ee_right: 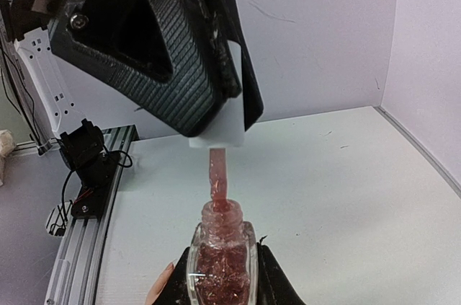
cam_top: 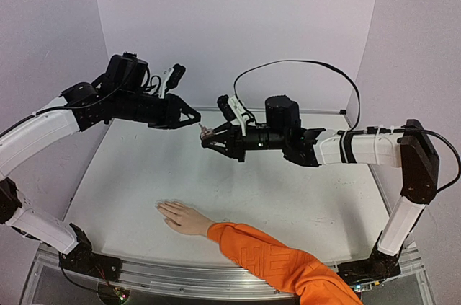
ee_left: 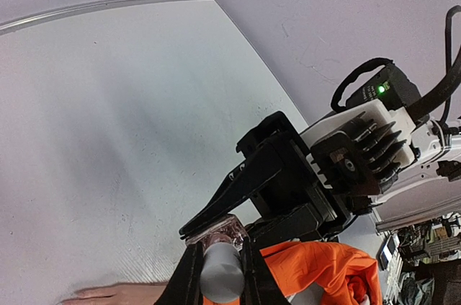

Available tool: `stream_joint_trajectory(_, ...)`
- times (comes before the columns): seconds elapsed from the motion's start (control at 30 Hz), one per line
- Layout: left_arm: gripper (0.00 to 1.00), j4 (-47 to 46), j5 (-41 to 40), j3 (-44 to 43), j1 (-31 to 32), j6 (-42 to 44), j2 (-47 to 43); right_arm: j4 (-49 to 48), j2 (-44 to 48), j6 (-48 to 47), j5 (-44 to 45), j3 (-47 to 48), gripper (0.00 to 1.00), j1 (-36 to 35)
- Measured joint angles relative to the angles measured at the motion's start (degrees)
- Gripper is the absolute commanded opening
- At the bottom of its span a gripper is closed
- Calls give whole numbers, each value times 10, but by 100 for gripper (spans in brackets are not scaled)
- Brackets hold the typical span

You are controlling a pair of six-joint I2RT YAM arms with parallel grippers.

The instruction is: Paint the nails

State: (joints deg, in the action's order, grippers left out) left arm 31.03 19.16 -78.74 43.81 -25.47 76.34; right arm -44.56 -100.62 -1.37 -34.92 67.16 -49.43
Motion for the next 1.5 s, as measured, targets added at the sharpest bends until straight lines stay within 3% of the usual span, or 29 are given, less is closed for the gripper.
stream_joint_trajectory(1.5, 0, 0, -14, 0, -1, 2, -18, -1, 0, 0, 0, 0, 0, 0)
